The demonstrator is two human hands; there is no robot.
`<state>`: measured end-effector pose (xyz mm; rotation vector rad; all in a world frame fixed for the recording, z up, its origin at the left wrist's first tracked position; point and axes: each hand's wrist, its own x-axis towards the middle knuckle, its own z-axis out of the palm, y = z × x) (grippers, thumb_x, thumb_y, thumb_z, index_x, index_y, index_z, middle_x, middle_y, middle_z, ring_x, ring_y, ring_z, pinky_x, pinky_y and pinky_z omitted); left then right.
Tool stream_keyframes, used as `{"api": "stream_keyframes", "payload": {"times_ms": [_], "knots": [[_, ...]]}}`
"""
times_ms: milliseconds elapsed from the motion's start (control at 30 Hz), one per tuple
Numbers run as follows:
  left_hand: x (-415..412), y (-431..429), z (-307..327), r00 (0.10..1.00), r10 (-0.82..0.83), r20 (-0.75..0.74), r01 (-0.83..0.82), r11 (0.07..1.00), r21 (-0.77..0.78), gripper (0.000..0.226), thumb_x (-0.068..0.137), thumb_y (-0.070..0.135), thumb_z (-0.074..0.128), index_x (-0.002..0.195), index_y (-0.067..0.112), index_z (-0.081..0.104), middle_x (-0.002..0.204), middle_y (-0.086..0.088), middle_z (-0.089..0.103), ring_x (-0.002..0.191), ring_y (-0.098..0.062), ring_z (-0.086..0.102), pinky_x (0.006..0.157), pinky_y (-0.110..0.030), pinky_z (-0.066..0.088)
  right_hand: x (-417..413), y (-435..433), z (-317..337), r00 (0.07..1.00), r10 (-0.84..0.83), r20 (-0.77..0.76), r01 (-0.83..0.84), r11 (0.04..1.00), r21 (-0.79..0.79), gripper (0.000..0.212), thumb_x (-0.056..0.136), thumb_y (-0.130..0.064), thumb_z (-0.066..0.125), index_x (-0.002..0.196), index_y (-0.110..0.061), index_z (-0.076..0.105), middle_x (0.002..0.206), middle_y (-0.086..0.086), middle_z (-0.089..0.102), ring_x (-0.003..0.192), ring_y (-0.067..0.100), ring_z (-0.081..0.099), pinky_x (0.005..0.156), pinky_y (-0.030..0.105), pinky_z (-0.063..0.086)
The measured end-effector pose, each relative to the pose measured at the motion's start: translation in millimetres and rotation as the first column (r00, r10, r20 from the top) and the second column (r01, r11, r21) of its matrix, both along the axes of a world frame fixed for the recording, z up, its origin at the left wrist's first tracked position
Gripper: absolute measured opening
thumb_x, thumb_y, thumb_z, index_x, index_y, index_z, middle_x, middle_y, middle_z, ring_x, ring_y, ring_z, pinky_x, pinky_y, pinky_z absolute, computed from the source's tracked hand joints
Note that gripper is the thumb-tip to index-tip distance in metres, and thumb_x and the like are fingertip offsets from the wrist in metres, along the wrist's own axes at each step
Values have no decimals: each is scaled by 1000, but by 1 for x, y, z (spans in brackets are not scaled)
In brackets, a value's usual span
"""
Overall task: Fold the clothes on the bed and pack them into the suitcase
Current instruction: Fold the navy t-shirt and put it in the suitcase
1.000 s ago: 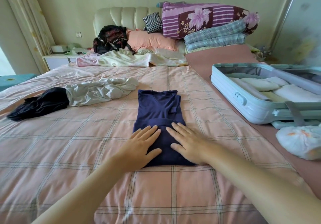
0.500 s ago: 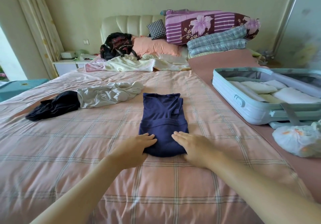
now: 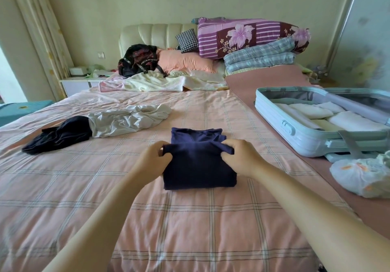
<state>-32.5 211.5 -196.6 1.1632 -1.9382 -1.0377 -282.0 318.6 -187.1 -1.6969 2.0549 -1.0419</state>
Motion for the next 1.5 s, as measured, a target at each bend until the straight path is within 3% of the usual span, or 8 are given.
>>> {"api": "stream_keyframes", "payload": {"times_ms": [167, 300, 433, 633, 800, 967, 1233, 1500], "knots": [[-15, -26, -7, 946, -54, 321, 61, 998, -11, 49, 82, 17, 57, 129, 27, 46, 82, -1, 62, 68, -18, 53, 59, -30, 41, -2, -26, -7, 970, -15, -241, 74, 968, 238, 29, 86, -27, 56, 114, -35, 60, 107, -15, 61, 95, 16, 58, 76, 31, 44], [-25, -20, -5, 618, 151, 771, 196, 921, -337, 71, 80, 28, 61, 145, 22, 34, 135, -3, 48, 122, -26, 44, 97, -36, 39, 3, -39, -19, 853, 74, -517, 127, 931, 343, 43, 85, -33, 55, 128, -29, 52, 127, -4, 56, 112, 24, 56, 83, 33, 40], [-46, -2, -14, 840, -42, 541, 344, 812, -471, 49, 92, 21, 51, 141, 28, 50, 145, 9, 47, 132, -16, 39, 109, -35, 33, 16, -43, -20, 707, 146, -692, -45, 986, 161, 69, 81, -14, 56, 148, -24, 42, 152, 4, 38, 139, 26, 37, 110, 37, 30], [-38, 17, -54, 660, -145, 737, 483, 834, -268, 69, 96, 64, 25, 157, 37, 12, 164, 12, 10, 152, -15, 5, 124, -43, 4, 20, -19, -39, 796, 425, -432, -213, 863, 458, 67, 104, -44, 34, 161, -27, 4, 169, -6, 2, 154, 9, 2, 125, 33, 6], [-14, 12, -45, 694, -59, 718, 456, 807, -375, 98, 72, 94, 23, 153, 40, 22, 151, 13, 34, 140, -12, 27, 120, -33, 13, 12, 3, -34, 742, 374, -556, -199, 915, 351, 90, 82, -79, 26, 159, -34, 19, 160, -10, 27, 146, 14, 23, 119, 35, 15], [-26, 9, -30, 892, -79, 445, 232, 925, -301, 47, 101, 51, 33, 144, 35, 44, 135, 11, 55, 127, -14, 45, 109, -33, 30, 15, -14, -34, 904, 7, -428, 56, 990, 133, 49, 100, -57, 33, 138, -33, 53, 125, -6, 59, 125, 20, 47, 105, 41, 33], [-31, -18, -24, 802, -69, 593, 224, 956, -191, 26, 101, 40, 43, 93, 31, 65, 97, 12, 67, 92, -18, 60, 82, -33, 45, 9, -23, -18, 910, -17, -415, 127, 962, 241, 32, 95, -31, 40, 66, -20, 46, 76, -5, 56, 85, 25, 53, 95, 41, 33], [-30, -5, -25, 789, 7, 615, 362, 803, -473, 31, 92, 29, 61, 122, 36, 62, 135, 17, 52, 125, -12, 47, 104, -32, 37, 3, -25, -42, 711, 13, -703, -91, 993, -74, 25, 80, -27, 72, 104, -24, 67, 106, -2, 60, 99, 25, 56, 85, 39, 44]]}}
